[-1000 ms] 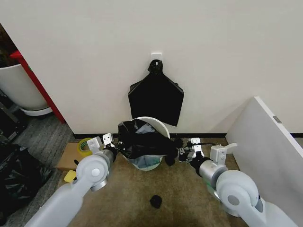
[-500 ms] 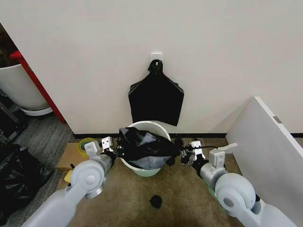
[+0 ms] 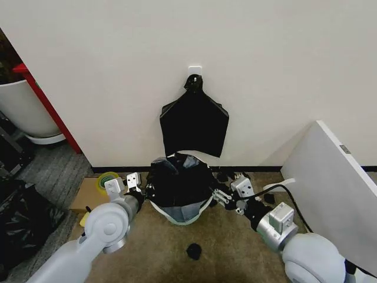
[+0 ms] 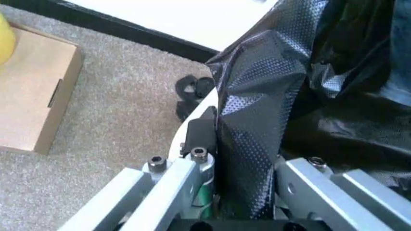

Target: Place the garbage bag over the trash bin.

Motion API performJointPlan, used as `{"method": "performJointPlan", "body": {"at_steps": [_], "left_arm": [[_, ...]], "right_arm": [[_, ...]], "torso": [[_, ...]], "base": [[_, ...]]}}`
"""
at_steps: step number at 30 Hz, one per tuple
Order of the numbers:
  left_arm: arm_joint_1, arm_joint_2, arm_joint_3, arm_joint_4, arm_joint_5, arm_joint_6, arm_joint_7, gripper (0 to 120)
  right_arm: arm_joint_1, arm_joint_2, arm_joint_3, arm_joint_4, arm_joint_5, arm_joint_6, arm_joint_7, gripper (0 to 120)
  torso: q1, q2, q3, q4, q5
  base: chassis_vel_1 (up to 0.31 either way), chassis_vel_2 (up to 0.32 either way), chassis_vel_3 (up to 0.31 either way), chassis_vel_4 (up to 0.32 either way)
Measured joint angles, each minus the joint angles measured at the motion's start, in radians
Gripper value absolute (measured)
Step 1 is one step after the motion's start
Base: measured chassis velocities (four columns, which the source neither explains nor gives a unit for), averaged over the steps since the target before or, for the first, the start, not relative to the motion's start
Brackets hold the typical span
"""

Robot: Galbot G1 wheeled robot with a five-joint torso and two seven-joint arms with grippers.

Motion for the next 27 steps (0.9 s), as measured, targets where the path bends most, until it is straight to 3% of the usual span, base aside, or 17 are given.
{"method": "performJointPlan", "body": {"at_steps": [2, 8, 16, 22, 27], "left_arm": [[0.002, 0.001, 0.000, -0.003, 0.002, 0.001, 0.002, 5], [0.028, 0.026, 0.010, -0.051, 0.044, 0.026, 0.056, 5], [0.049, 0.038, 0.015, -0.083, 0.085, 0.039, 0.099, 5], [0.061, 0.044, 0.018, -0.103, 0.105, 0.050, 0.125, 5], [0.058, 0.051, 0.024, -0.114, 0.109, 0.055, 0.135, 5]], "right_arm": [[0.005, -0.004, -0.001, -0.004, -0.013, 0.007, -0.013, 73], [0.082, -0.053, -0.020, -0.102, -0.256, 0.126, -0.193, 98], [0.148, -0.072, -0.051, -0.160, -0.398, 0.154, -0.284, 100], [0.185, -0.072, -0.067, -0.204, -0.497, 0.183, -0.315, 90], [0.200, -0.061, -0.074, -0.244, -0.578, 0.226, -0.331, 68]], "torso": [[0.000, 0.000, 0.000, 0.0001, 0.0000], [0.000, 0.000, 0.000, 0.0000, 0.0000], [0.000, 0.000, 0.000, 0.0003, 0.0000], [0.000, 0.000, 0.000, 0.0001, 0.0000], [0.000, 0.000, 0.000, 0.0001, 0.0001]], "base": [[0.000, 0.000, 0.000, 0.000], [0.000, 0.000, 0.000, 0.000], [0.000, 0.000, 0.000, 0.000], [0.000, 0.000, 0.000, 0.000], [0.000, 0.000, 0.000, 0.000]]}}
